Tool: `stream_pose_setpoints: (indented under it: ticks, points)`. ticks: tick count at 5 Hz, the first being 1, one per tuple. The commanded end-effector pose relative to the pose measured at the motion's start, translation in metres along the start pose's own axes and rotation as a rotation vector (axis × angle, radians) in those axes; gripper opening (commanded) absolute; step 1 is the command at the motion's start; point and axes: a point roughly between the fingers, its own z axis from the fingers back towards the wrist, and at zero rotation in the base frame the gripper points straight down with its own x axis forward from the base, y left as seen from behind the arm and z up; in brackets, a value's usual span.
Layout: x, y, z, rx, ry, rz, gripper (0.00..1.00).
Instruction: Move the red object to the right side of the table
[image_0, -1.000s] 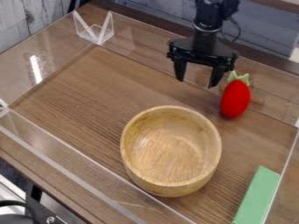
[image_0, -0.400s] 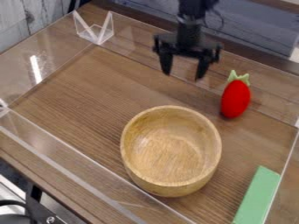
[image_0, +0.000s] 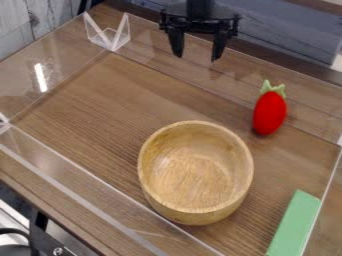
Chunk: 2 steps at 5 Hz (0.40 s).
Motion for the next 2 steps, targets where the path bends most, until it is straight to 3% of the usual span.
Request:
stream_pose_setpoints:
  ticks: [1, 2]
  points:
    - [0.016, 0.0005, 0.0327, -0.019, -0.098, 0.057, 1.0]
    - [0.0156, 0.0025, 0.0301, -0.01, -0.089, 0.102, 1.0]
